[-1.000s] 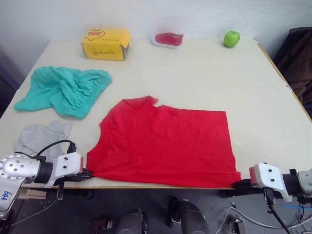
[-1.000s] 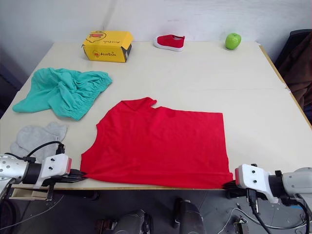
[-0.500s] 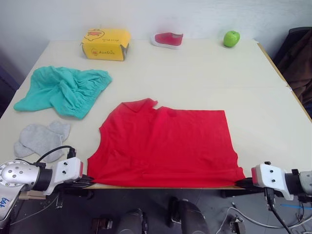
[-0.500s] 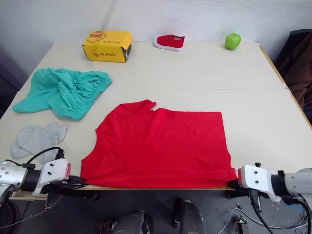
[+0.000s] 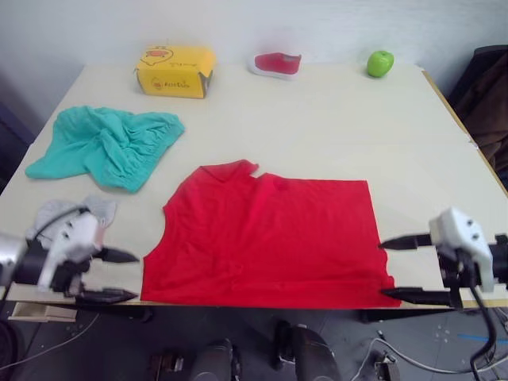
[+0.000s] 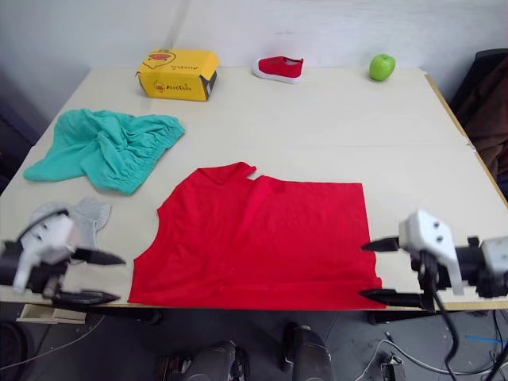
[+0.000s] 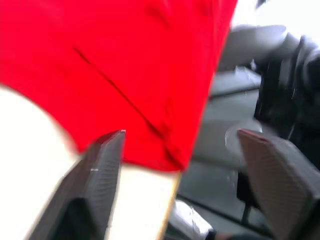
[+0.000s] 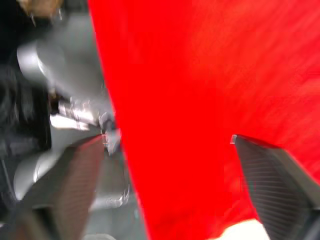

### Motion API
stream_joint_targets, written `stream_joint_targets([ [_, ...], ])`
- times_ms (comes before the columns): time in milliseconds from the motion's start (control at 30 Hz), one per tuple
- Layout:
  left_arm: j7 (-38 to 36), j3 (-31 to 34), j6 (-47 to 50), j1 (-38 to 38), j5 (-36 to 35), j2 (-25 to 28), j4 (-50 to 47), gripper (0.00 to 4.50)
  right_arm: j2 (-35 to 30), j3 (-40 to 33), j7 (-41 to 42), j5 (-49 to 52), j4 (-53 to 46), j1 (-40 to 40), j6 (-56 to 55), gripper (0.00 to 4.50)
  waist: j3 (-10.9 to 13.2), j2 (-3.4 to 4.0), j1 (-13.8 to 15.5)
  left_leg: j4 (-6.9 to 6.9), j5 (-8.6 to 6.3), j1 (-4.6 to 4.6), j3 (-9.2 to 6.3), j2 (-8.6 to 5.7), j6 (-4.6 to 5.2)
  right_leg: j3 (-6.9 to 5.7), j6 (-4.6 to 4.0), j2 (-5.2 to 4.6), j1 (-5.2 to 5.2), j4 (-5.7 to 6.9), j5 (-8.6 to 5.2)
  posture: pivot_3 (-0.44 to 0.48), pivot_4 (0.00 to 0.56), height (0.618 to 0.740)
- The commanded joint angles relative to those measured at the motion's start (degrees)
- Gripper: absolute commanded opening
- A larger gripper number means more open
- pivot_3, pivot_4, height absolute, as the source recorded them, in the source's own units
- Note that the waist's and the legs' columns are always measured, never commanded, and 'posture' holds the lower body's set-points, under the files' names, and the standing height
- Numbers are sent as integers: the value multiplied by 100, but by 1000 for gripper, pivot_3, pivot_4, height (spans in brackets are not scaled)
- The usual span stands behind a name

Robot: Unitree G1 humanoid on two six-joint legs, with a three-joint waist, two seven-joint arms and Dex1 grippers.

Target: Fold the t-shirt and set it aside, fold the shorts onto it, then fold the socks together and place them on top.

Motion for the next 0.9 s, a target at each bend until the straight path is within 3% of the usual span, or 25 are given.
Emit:
stream_joint_targets([
  [33,494,-750,63,-1546,228,-498,857,4493,105,483,-467,174,448,-997,531,4500,1,6,9,0,1,-1,1,-3,0,0,0,0,-1,1,0,0,150,740],
  [167,1344,-1789,-605,-3477,1423,-1527,2362,4493,653,1563,-1156,-386,1158,-2472,929,4500,-4,-12,-10,0,13,-12,11,-15,-4,-2,7,6,1,28,9,0,150,740],
  [300,1767,-2482,-1619,-4665,2416,-2228,3924,4493,1262,2325,-1670,-1018,2049,-3606,1191,4500,-3,-18,-79,1,16,-32,31,-19,-6,-3,11,18,-21,32,12,0,150,740],
  [467,2144,-2822,-2397,-5773,3103,-2813,5984,4493,1821,2944,-2115,-1998,3443,-4548,955,4500,-5,-22,-138,21,19,-93,33,-19,-6,-5,12,28,-88,48,12,0,150,740],
  [633,2461,-2745,-2551,-6339,3366,-3131,7234,4493,2420,2849,-2658,-2421,4687,-5269,1093,4500,-5,-23,-195,73,22,-132,28,-18,0,-12,14,11,-109,80,13,0,150,740],
  [900,2332,-2550,-2013,-6526,3410,-3128,7833,4493,2915,2705,-3123,-2913,6277,-6027,787,4500,-5,-23,-249,78,22,-131,20,-17,1,-12,14,5,-109,90,13,0,150,740],
])
